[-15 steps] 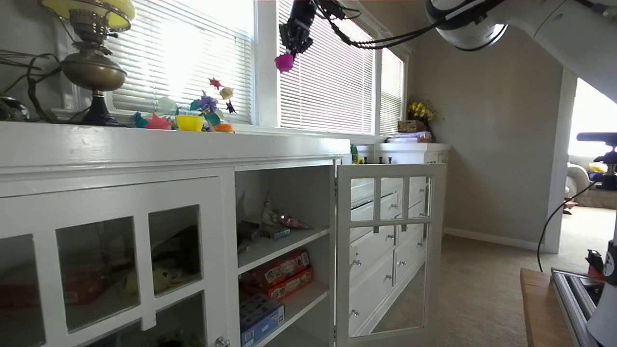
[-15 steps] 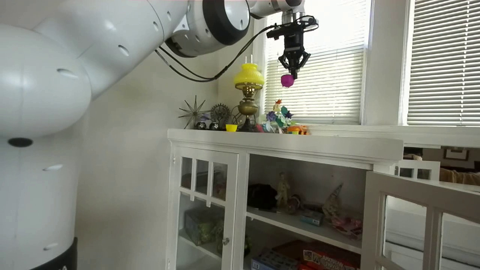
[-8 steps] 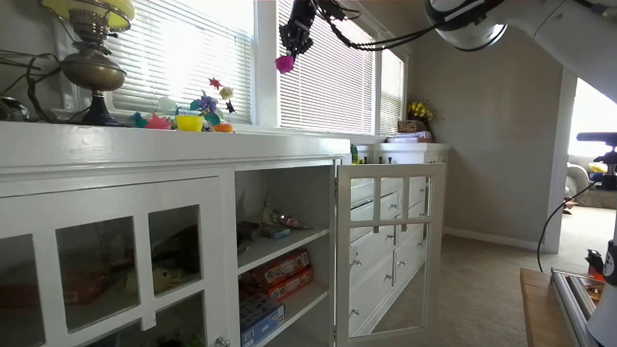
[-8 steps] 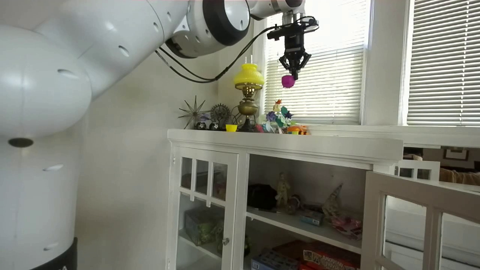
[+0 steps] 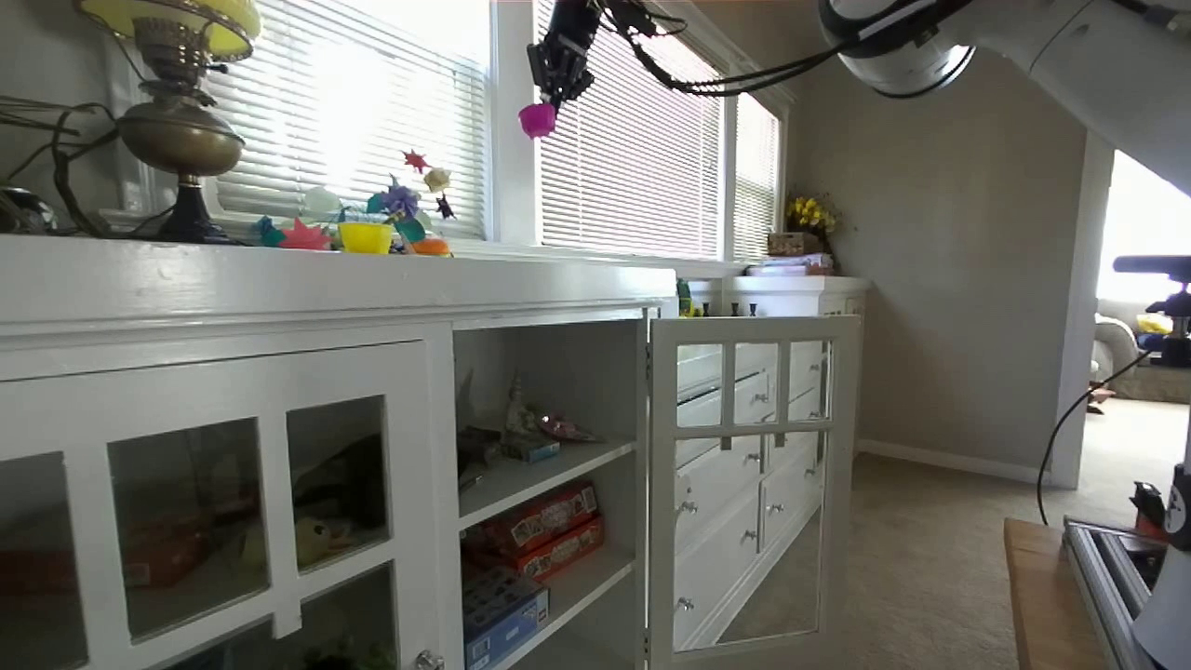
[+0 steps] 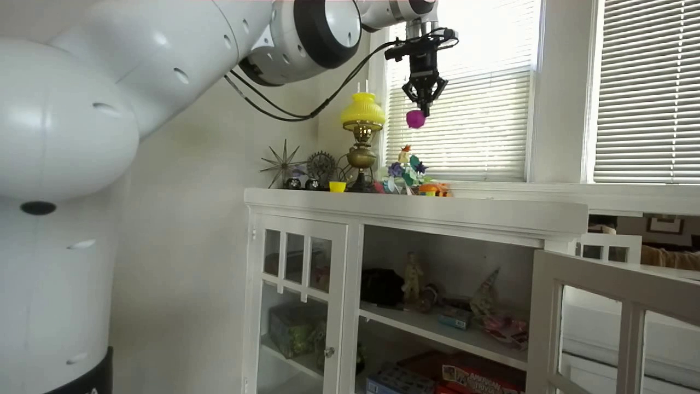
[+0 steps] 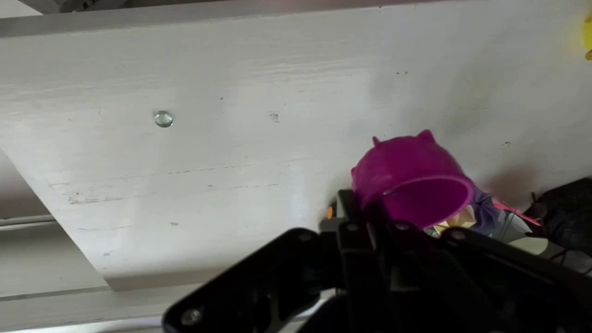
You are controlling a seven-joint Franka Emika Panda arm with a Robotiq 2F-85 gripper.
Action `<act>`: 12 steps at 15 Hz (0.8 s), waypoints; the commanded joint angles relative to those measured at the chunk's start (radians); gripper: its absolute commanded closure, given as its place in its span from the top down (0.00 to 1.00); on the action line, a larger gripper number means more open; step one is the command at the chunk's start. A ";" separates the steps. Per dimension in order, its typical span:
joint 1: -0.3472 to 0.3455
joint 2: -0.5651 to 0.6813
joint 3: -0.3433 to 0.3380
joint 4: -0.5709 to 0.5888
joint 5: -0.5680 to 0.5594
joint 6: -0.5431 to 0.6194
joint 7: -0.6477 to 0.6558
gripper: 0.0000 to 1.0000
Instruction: Move the pink bowl to the right
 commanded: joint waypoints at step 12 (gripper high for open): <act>-0.014 0.013 -0.019 0.018 0.007 -0.054 0.025 0.02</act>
